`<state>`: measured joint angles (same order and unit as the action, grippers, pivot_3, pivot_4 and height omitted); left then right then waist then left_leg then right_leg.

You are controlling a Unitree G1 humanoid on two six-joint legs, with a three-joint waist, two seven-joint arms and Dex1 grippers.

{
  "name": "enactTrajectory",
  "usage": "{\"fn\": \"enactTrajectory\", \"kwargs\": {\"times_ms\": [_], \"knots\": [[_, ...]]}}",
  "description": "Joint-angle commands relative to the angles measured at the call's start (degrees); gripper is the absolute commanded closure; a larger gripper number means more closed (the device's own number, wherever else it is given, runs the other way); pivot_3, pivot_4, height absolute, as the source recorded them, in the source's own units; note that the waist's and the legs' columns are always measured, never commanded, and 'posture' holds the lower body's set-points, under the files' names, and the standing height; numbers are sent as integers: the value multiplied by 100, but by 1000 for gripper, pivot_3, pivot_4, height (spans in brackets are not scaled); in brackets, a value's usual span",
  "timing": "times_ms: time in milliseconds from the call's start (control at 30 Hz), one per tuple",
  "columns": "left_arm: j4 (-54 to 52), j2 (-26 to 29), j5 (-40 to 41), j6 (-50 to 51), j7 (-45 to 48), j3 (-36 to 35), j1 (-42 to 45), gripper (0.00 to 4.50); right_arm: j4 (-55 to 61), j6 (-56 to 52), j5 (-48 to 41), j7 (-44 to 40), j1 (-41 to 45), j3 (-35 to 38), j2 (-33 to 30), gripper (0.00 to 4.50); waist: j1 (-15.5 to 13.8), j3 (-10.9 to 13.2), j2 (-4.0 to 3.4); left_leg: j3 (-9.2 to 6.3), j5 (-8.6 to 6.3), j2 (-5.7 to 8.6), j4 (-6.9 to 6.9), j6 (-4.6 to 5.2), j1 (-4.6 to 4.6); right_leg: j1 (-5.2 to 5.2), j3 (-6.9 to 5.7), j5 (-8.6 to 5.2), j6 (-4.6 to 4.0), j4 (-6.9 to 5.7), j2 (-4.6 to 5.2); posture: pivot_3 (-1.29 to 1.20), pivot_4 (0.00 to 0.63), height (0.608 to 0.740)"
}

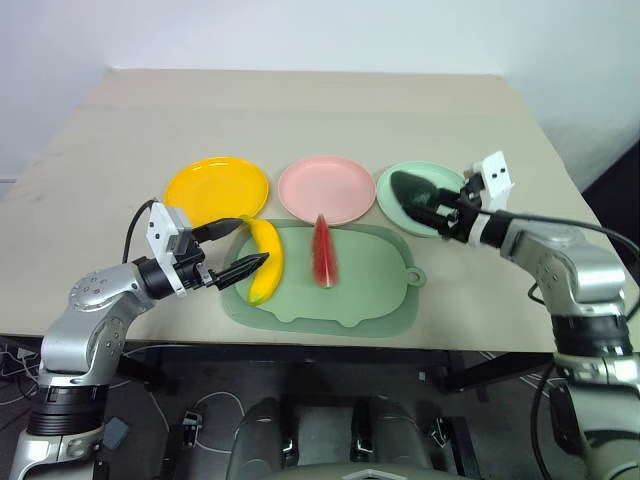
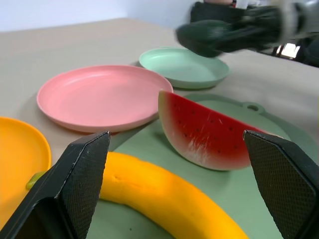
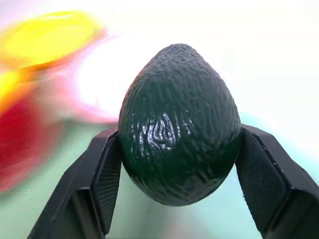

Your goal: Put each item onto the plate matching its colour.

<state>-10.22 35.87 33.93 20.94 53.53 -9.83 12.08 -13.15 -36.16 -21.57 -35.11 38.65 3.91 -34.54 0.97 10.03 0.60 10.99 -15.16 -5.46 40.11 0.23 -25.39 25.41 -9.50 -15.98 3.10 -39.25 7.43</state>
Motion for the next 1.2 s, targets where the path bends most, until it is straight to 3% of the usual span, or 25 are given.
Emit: {"fn": "enactTrajectory", "kwargs": {"times_ms": [33,233,367,500,633,800,1200], "knots": [[-65,4,-27,-81,4,-25,96,0,-1155,710,508,-6,561,-205,177,1507,15,0,-1,2,0,0,0,-1,0,1,1,0,0,0,-1,0,150,695],[-92,8,-26,-73,-12,-62,78,0,-3063,1406,1152,61,1411,-417,396,1507,21,2,-4,8,2,-1,1,-3,0,2,3,0,1,-2,-1,0,150,695],[-102,10,-32,-93,-17,-92,10,0,-3559,1642,1360,108,1646,-384,383,164,17,3,-4,8,2,-2,2,-3,0,2,4,0,1,-3,-1,0,150,695],[-108,2,-32,-98,-35,-96,-9,0,-3304,1633,1389,26,1595,-296,270,44,22,4,-7,9,3,-3,2,-3,0,4,6,0,1,-5,-1,0,150,695],[-78,0,-36,-114,-26,-94,1,0,-2394,1218,1235,-14,1300,-115,109,44,11,5,-9,8,3,-4,2,-4,0,5,7,0,1,-6,-1,0,150,695],[47,58,-40,-104,90,-65,109,0,-136,-38,811,-56,502,107,-41,44,3,4,-9,6,3,-6,2,-4,0,4,8,0,0,-5,-1,0,150,695],[332,-8,-158,-177,196,3,421,0,3169,-2975,-661,405,-100,329,489,44,3,3,-9,4,3,-8,0,-5,0,5,7,0,0,-5,-2,0,150,695]]}}
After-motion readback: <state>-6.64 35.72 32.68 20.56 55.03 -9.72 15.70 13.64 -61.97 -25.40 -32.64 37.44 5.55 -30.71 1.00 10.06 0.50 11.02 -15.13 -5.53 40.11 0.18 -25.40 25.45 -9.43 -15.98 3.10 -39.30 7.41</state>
